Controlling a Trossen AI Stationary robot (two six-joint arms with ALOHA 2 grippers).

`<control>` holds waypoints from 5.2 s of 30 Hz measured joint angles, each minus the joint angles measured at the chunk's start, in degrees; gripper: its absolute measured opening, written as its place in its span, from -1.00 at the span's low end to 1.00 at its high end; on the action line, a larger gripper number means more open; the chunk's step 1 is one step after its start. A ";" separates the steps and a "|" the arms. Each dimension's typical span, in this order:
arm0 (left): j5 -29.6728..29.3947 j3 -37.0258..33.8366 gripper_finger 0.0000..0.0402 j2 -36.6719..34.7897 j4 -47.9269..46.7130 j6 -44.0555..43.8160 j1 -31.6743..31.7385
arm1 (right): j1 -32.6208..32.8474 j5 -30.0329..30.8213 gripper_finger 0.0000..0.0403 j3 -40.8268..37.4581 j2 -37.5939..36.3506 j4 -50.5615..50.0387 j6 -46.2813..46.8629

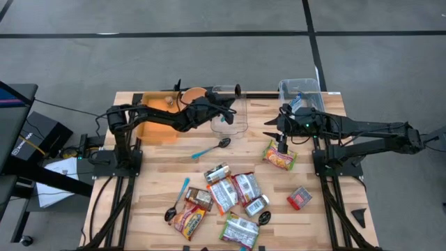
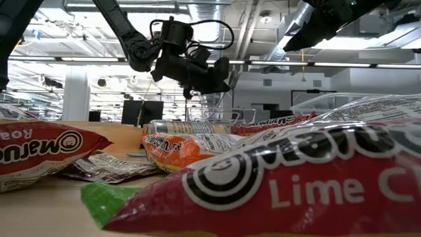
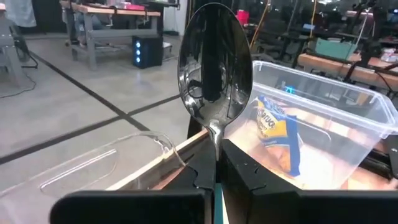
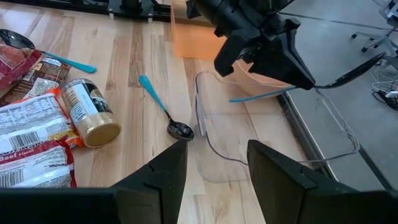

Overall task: Pick & Place Food Item
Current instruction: Put the blue spoon into the transparent bin, then put the gold seasoning bottle into the orange bin

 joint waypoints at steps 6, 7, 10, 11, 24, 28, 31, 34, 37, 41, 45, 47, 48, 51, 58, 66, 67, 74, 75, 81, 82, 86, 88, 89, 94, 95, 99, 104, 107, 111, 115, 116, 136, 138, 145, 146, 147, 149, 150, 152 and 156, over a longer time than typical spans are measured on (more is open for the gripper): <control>-1.35 -0.01 -1.00 0.42 -2.33 -1.26 -0.01 | 0.00 0.00 -0.19 0.00 -0.01 0.00 0.00; -1.35 -0.02 -1.00 0.46 -2.57 -1.28 -0.01 | 0.00 0.00 -0.19 0.00 0.01 0.00 0.00; -1.35 -0.02 -1.00 0.46 -2.94 -1.62 -0.01 | 0.00 0.00 -0.19 0.00 0.00 -0.02 0.00; -1.35 -0.02 -1.00 0.46 -3.18 -1.80 -0.01 | 0.00 0.00 -0.19 0.00 -0.01 0.01 0.00; -1.61 -0.07 -1.00 0.46 -6.61 -3.50 0.29 | 0.00 0.00 -0.19 0.02 0.01 0.00 -0.02; -1.83 -0.10 -1.00 1.14 -6.66 -3.97 0.18 | 0.00 0.00 -0.19 0.00 -0.01 0.00 -0.02; -1.84 -0.07 -1.00 1.14 -6.21 -3.97 0.16 | 0.00 0.00 -0.19 0.00 0.00 0.00 -0.02; -1.83 -0.09 -1.00 1.16 -8.03 -3.94 0.18 | 0.02 0.00 -0.19 0.00 0.01 0.02 -0.04; -1.77 -0.09 -1.00 2.11 -7.24 -3.98 0.18 | 0.02 0.00 -0.19 0.00 -0.01 0.00 -0.04; -1.76 -0.07 -1.00 4.39 -5.17 -4.23 0.18 | 0.02 0.00 -0.19 0.00 0.00 -0.01 -0.03; -1.57 -0.09 -0.99 5.81 -3.74 -4.25 0.18 | 0.02 0.00 -0.19 0.01 0.00 -0.01 -0.02; -1.59 -0.07 -0.99 5.81 -3.49 -4.25 0.18 | 0.02 0.00 -0.19 0.02 -0.01 0.02 -0.04; -1.59 -0.07 -0.99 5.81 -3.49 -4.25 0.18 | 0.02 0.00 -0.19 0.00 0.00 -0.01 -0.04; -1.59 -0.07 -0.99 5.81 -3.62 -4.25 0.18 | 0.02 0.00 -0.19 0.00 -0.01 0.00 -0.17; -1.31 -0.07 -0.99 5.81 -3.67 -4.25 0.10 | 0.02 0.00 -0.19 0.00 -0.01 0.00 -0.15; -1.06 -0.07 -0.99 5.81 -3.69 -4.25 0.10 | 0.02 0.00 -0.19 0.00 0.00 0.00 -0.14; -1.06 -0.07 -0.99 5.81 -3.69 -4.25 0.10 | 0.02 0.00 -0.19 0.00 -0.01 0.00 -0.13; -1.04 -0.07 -0.98 5.81 -3.69 -4.25 0.10 | 0.01 0.00 -0.19 0.00 0.00 0.00 0.00; -1.04 -0.07 -0.97 5.81 -3.69 -4.25 0.10 | 0.02 0.00 -0.19 0.00 -0.01 0.00 0.00; -1.74 -0.07 -0.84 5.81 -3.67 -4.25 0.10 | 0.02 0.00 -0.19 0.01 0.00 0.00 -0.12; -2.23 -0.07 -0.81 5.80 -3.65 -4.26 0.10 | 0.01 0.00 -0.19 0.01 0.00 0.00 -0.13; -2.53 -0.07 -0.75 5.77 -3.65 -4.27 0.10 | 0.02 0.00 -0.19 0.00 -0.01 0.00 -0.13; -2.53 -0.07 -0.73 5.77 -3.65 -4.27 0.10 | 0.00 0.00 -0.19 0.00 -0.01 0.00 -0.15; -2.53 -0.07 -0.72 5.77 -3.65 -4.27 0.10 | 0.02 0.00 -0.19 0.00 -0.01 0.00 -0.15; -2.57 -0.07 -0.72 5.77 -3.65 -4.27 0.10 | 0.00 0.00 -0.19 0.02 0.00 0.00 -0.15; -2.59 -0.07 -0.72 5.77 -3.65 -4.27 0.10 | 0.02 0.00 -0.19 0.00 -0.01 0.00 -0.15; -2.63 -0.07 -0.73 5.77 -3.52 -4.27 0.10 | 0.02 0.00 -0.19 0.00 -0.01 0.00 -0.15; -2.62 -0.07 -0.73 5.77 -3.51 -4.27 0.10 | 0.00 0.00 -0.19 0.00 -0.01 -0.02 -0.15; -2.62 -0.07 -0.72 5.75 -3.49 -4.27 0.09 | 0.02 0.00 -0.19 0.00 -0.01 -0.02 -0.15; -2.63 -0.07 -0.72 5.76 -3.49 -4.24 0.08 | 0.01 0.00 -0.19 0.00 -0.01 -0.02 -0.15; -2.62 -0.07 -0.72 5.75 -3.41 -4.17 0.04 | 0.02 0.00 -0.19 0.00 -0.01 -0.07 -0.15; -2.62 -0.07 -0.72 5.60 -3.47 -4.16 -0.01 | 0.02 0.00 -0.19 0.01 0.01 -0.07 -0.15; 3.59 -0.04 -0.72 -22.56 -25.78 18.80 -13.65 | 0.01 0.00 -0.19 0.00 0.00 -0.23 -0.03; 3.57 -0.05 -0.72 -25.11 -32.13 18.81 -15.15 | 0.02 0.00 -0.19 0.00 0.00 -0.21 -0.01; 3.57 -0.07 -0.71 -29.45 -51.96 18.59 -19.13 | 0.00 0.00 -0.19 0.00 -0.01 -0.08 0.02; 3.55 -0.07 -0.71 -29.55 -54.06 18.50 -19.67 | 0.02 0.00 -0.19 0.01 -0.01 -0.08 0.00; 3.55 -0.07 -0.71 -29.55 -55.47 18.48 -20.15 | 0.00 0.00 -0.19 0.00 -0.01 -0.02 0.02; 3.53 -0.09 -0.71 -29.55 -57.24 18.46 -21.16 | 0.02 0.00 -0.19 0.00 -0.01 0.02 0.02; 3.55 -0.09 -0.71 -29.55 -57.23 18.42 -21.51 | 0.02 0.00 -0.19 0.02 -0.01 0.02 0.02; 3.55 -0.09 -0.71 -29.55 -56.64 18.37 -22.09 | 0.02 0.00 -0.19 0.00 0.00 0.04 0.02; 3.53 -0.09 -0.71 -29.55 -55.14 18.44 -22.39 | 0.02 0.00 -0.19 0.00 0.01 0.04 0.02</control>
